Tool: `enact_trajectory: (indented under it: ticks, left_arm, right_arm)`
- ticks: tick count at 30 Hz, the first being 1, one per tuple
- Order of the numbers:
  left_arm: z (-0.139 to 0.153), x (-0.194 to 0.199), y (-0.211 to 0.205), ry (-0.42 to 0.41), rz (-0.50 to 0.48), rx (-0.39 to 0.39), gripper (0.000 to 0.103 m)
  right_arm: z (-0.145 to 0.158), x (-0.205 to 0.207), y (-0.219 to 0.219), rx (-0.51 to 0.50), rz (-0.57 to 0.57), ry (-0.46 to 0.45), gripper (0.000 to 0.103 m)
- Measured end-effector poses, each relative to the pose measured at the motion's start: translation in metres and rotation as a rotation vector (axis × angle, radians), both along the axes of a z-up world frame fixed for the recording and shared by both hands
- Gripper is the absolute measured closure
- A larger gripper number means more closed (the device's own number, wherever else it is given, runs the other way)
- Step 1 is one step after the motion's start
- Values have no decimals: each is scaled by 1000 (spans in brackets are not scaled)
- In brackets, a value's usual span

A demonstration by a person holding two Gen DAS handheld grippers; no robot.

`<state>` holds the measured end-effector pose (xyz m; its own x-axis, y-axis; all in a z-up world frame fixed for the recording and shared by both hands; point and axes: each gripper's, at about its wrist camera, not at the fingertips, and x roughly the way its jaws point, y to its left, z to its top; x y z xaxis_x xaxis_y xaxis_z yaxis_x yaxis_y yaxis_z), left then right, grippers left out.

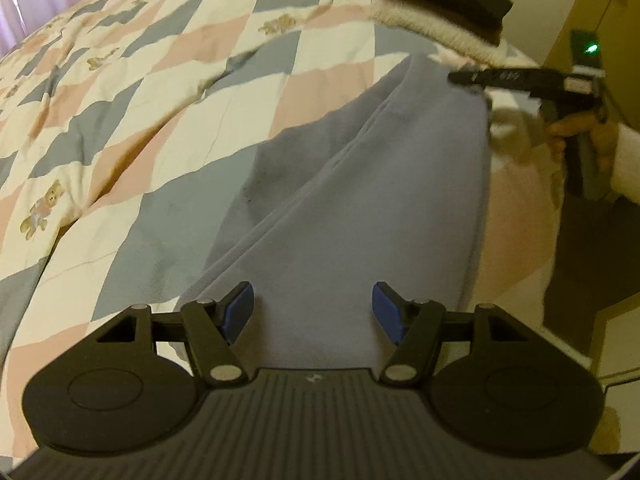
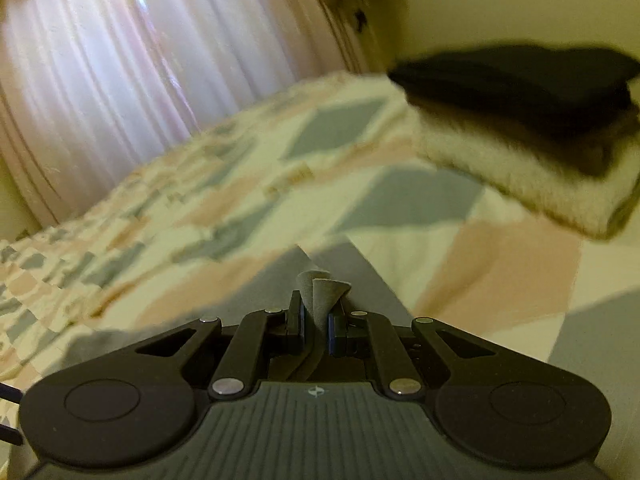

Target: Fold clothes

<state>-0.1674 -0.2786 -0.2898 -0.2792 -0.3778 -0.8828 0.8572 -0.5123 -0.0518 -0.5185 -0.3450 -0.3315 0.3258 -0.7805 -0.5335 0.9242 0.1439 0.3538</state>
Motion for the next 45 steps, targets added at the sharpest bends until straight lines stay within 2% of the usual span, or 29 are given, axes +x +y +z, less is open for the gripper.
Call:
enact_trajectory:
  ticks: [4,7,8,9,10,11,13,16,18,20,21,22,24,26,28,31,33,35,37,38,39,41,43,45]
  left_arm:
    - [-3,-3,-7,-17,4,16,41]
    - [-7,-7,-10,-21,8,25,41]
    - [-9,-8,-11,-24,8,29,41]
    - [-11,-10,-12,-29,8,32,41]
    - [-12,-12,-12,-36,7,34,41]
    - [-12,-14,-12,-43,4,33,41]
    - [-9,-14,-12,-46,-3,22,42]
    - [-5,-12,-13,-44,-4,5,43]
    - [-3,-12,-15,-40,-4,-3,53]
    - [-5,-14,-17,-38,-27,-9,64]
    - [-7,-17,-18,-40,-48,-17,73]
    - [-9,-19,-19,-42,-73,-29,77]
    - [-12,-22,-22,-48,-121,-39,81]
    - [-14,-20,-25,-65,-171,-59,81]
    - [-12,-14,-30,-85,-225,-84,81]
    - [-6,-10,-45,-79,-309,-124,81]
    - [-5,-15,-57,-56,-373,-165,81]
    - [-19,-22,-72,-28,-433,-181,81]
    - [-44,-26,-90,-57,-474,-155,82]
    - [-56,-24,-100,-63,-486,-135,83]
    - [-57,-18,-105,-41,-484,-121,83]
    - [-46,-3,-112,27,-467,-100,83]
    - [-25,20,-110,89,-451,-125,83]
    - [-8,37,-101,81,-480,-157,83]
  right_arm:
    - [14,-7,6,-95,-32,4,94]
    - [-11,-22,-7,14,-69,-32,94]
    - [-17,-22,-10,53,-70,-32,91]
    - [-23,-21,-12,92,-68,-30,82]
    - [-30,-20,-15,130,-66,-27,79]
    - [-36,-19,-18,169,-64,-24,72]
    - [-29,-23,-14,145,-143,4,64]
    - [-10,-29,-4,59,-284,66,64]
    - [-4,-22,-4,9,-199,58,74]
    - [-13,-5,-15,53,-54,67,74]
    - [-21,4,-22,86,-6,99,81]
    - [-30,9,-28,97,0,147,84]
    - [-39,4,-39,129,-124,216,75]
    - [-35,-14,-41,169,-286,196,75]
    - [-20,-14,-25,132,-314,180,75]
    - [4,18,14,56,-229,172,74]
    - [5,49,37,49,-146,153,68]
    - [-5,76,45,107,-110,172,65]
    - [-29,86,48,188,-157,240,68]
    - [-36,86,51,191,-194,248,70]
    - [-33,87,55,188,-236,253,70]
    - [-22,88,63,185,-322,263,67]
    - [-3,101,83,150,-346,272,67]
    - [16,123,105,121,-350,279,67]
